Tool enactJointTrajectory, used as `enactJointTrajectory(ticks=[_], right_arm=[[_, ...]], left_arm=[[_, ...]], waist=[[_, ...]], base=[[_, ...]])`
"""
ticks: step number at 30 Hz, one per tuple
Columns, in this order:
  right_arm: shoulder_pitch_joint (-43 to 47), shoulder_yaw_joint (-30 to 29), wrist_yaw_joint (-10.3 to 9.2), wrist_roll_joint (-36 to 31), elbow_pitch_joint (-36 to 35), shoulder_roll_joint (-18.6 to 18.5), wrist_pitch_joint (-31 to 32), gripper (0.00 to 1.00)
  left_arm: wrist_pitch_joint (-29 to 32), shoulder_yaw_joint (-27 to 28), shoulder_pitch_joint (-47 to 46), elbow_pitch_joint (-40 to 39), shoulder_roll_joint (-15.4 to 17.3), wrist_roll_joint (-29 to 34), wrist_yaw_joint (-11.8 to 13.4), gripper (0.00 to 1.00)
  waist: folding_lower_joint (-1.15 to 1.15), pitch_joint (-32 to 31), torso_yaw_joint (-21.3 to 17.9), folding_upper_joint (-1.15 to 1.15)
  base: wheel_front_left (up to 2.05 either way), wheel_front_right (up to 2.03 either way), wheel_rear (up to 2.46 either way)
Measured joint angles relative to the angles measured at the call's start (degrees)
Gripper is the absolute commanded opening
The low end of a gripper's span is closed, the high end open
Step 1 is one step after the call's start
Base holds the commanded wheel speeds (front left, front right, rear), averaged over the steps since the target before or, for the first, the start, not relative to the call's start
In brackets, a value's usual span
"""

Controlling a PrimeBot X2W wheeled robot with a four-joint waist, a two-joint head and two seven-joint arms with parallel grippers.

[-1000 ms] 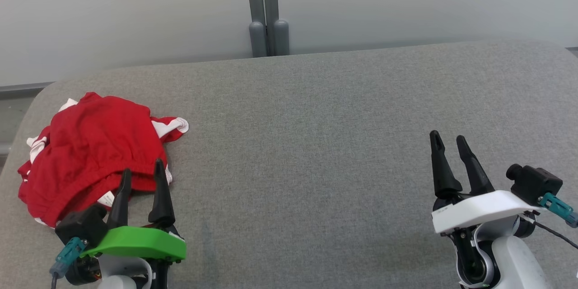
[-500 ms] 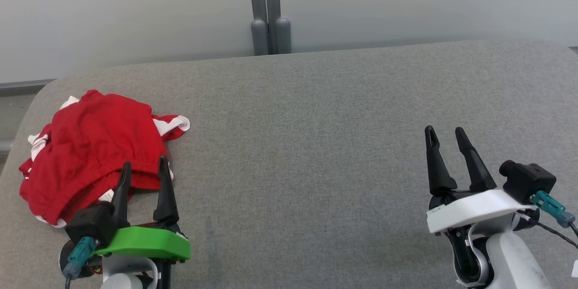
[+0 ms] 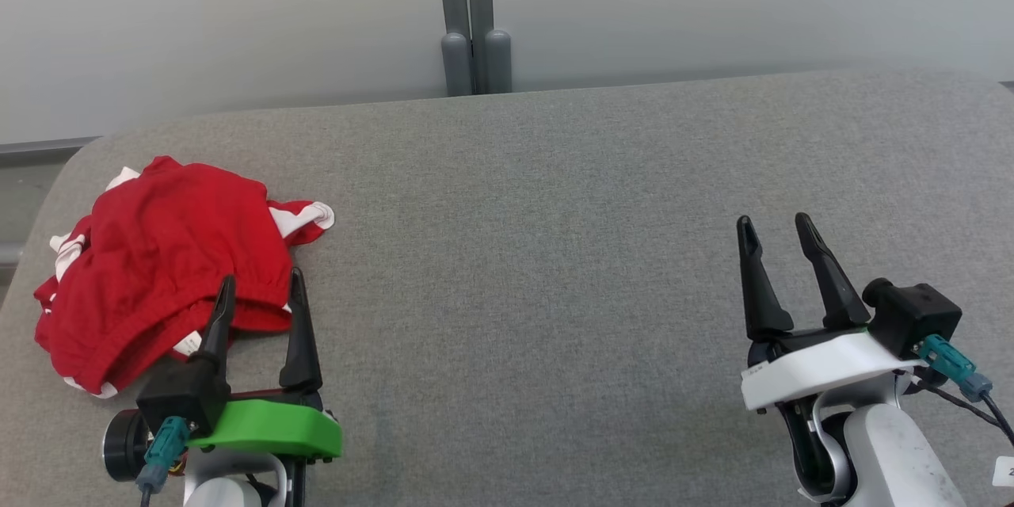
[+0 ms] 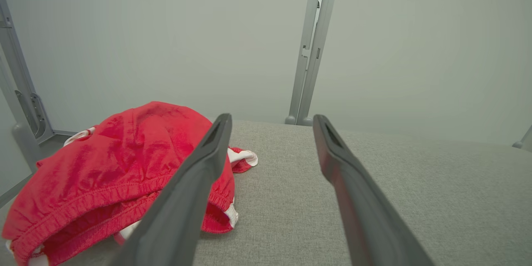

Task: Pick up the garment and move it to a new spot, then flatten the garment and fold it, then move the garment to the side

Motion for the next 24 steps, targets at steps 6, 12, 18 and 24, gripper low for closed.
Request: enactJointTrajectory(ticks=[6, 12, 18, 24], right_arm=[[-0.04, 0.25, 0.00, -2.35, -0.07, -0.03, -0.59, 1.00], [-0.42, 0.47, 0.00, -4.58, -0.04, -0.07, -1.27, 1.00], [-0.52, 0.64, 0.01, -6.95, 0.14, -0.09, -1.88, 1.00], [-0.58, 0.76, 0.01, -8.21, 0.40, -0.10, -2.33, 1.00]], left_arm=[[-0.66, -0.41, 0.00, -0.11, 0.02, 2.47, 0.25, 1.00], [-1.27, -0.93, 0.00, -0.14, 0.05, 4.64, 0.51, 1.00], [-1.93, -1.19, 0.00, -0.10, 0.07, 6.97, 0.58, 1.00], [-2.29, -1.43, 0.00, -0.07, 0.09, 8.23, 0.81, 1.00]], waist=[[0.00, -0.11, 0.02, 0.00], [0.00, -0.08, 0.12, 0.00], [0.00, -0.18, 0.22, 0.00], [0.00, -0.16, 0.26, 0.00]], base=[[0.00, 0.00, 0.00], [0.00, 0.00, 0.00], [0.00, 0.00, 0.00], [0.00, 0.00, 0.00]])
